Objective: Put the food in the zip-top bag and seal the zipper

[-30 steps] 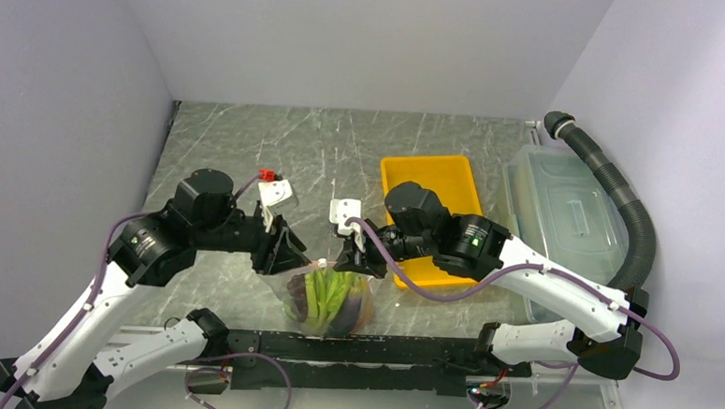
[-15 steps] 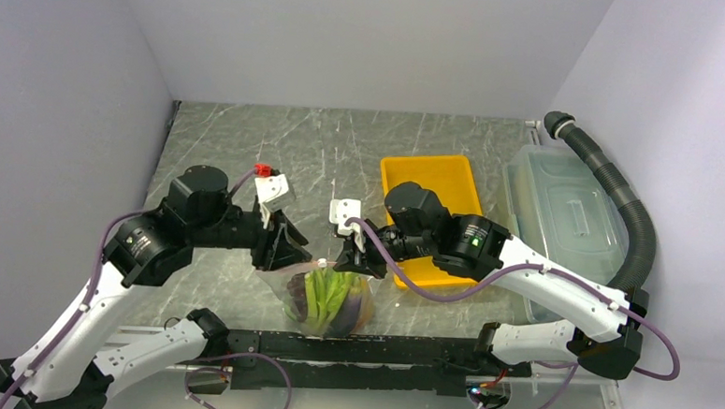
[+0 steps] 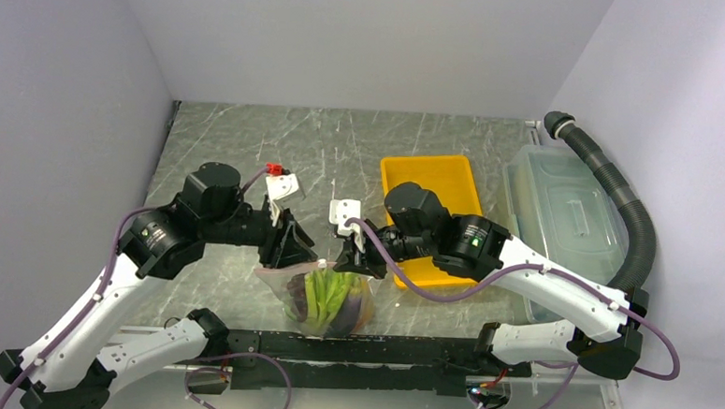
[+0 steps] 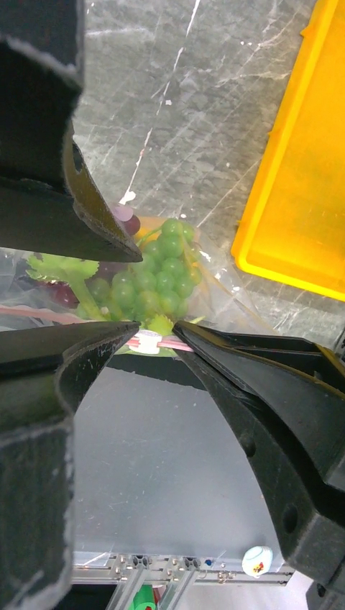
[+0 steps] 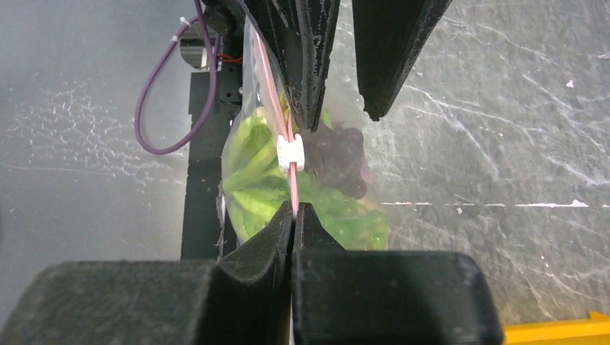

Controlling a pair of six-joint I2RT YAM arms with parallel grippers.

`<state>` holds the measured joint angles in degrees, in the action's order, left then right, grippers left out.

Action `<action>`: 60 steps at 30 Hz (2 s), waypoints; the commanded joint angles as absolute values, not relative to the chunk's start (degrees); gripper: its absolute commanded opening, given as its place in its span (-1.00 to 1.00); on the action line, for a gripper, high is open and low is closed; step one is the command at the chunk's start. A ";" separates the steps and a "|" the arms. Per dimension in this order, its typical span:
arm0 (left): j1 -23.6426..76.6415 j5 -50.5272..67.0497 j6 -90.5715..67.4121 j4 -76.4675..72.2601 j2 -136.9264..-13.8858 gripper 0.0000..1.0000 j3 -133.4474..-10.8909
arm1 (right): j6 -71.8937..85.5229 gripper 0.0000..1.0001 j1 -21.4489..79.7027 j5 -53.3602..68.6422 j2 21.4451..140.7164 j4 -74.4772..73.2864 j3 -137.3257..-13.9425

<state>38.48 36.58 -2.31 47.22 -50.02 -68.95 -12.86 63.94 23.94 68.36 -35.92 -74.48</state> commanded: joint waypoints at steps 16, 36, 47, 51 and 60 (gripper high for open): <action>38.50 39.91 -1.67 47.86 -46.18 -0.19 -65.38 | -11.88 -1.00 63.90 23.27 67.27 -30.84 -74.77; 39.53 38.34 -2.79 47.07 -52.30 -0.27 -61.95 | -11.60 -1.00 63.90 22.54 67.67 -30.98 -74.80; 43.88 33.89 -3.78 46.96 -52.20 -0.26 -61.43 | -12.00 -1.00 63.90 22.24 68.11 -31.22 -75.15; 43.98 35.84 -3.87 46.40 -51.73 -0.23 -60.80 | -11.63 -1.00 63.90 21.83 68.61 -31.36 -75.46; 43.99 31.68 -4.72 47.26 -50.33 -0.17 -62.45 | -11.85 -1.00 63.90 22.14 67.66 -31.17 -74.92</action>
<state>43.44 32.71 -3.33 47.46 -52.31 -60.97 -11.81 63.94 22.98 68.79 -35.64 -74.15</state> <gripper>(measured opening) 0.403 0.020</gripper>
